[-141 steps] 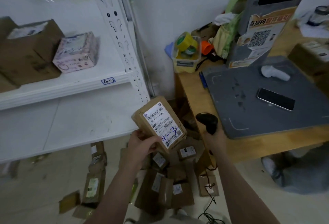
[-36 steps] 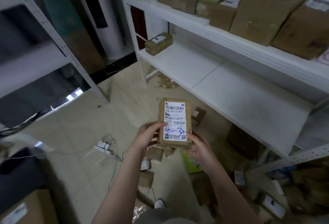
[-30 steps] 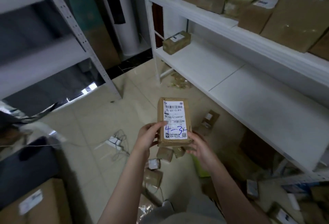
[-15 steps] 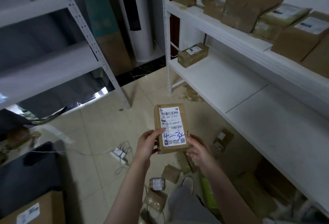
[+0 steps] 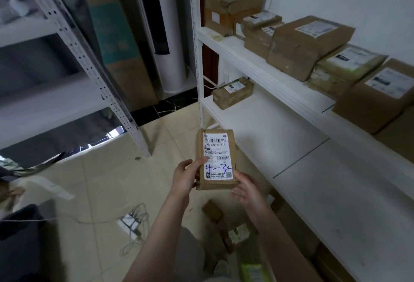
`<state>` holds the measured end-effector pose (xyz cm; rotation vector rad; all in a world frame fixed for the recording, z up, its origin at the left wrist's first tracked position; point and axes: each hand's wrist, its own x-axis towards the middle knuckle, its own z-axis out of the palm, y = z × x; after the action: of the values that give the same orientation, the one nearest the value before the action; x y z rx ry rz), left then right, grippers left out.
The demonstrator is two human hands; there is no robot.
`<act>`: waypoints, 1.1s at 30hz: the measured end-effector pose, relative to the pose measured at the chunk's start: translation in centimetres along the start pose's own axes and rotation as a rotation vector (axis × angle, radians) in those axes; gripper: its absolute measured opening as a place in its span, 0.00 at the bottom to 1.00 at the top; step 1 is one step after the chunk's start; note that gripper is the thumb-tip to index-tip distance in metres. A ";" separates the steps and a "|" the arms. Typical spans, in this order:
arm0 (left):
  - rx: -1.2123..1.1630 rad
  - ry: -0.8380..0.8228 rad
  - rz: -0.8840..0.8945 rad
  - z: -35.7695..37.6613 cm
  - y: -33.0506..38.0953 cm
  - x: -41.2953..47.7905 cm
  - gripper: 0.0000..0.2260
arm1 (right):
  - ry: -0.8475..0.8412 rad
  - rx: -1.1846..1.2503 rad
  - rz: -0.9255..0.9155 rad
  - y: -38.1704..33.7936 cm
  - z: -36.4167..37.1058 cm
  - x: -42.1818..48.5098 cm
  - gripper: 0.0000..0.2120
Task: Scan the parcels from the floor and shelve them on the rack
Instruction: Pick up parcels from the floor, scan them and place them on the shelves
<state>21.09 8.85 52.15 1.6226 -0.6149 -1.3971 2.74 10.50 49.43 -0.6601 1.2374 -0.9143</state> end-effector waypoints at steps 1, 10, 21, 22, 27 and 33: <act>0.000 -0.007 0.006 0.5 0.6 0.6 0.39 | -0.005 0.000 -0.012 -0.4 -0.2 0.5 0.37; 0.106 -0.121 0.004 3.4 4.6 5.8 0.40 | -0.016 0.019 0.027 -3.7 -0.9 5.1 0.36; 0.220 -0.251 -0.134 4.9 9.2 20.6 0.25 | 0.278 0.145 0.126 -6.5 3.0 17.2 0.08; 0.232 -0.259 -0.149 4.8 10.0 22.6 0.24 | 0.301 0.168 0.145 -6.8 3.9 19.0 0.08; 0.270 -0.262 -0.212 4.5 14.3 32.7 0.17 | 0.440 0.262 0.197 -8.6 7.0 28.8 0.10; 0.386 -0.335 -0.185 6.4 17.7 43.0 0.05 | 0.688 0.403 0.250 -8.3 7.1 39.7 0.22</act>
<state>28.55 -37.01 45.21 1.7909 -0.9994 -1.7907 10.52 -28.40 38.25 0.1564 1.6237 -1.1785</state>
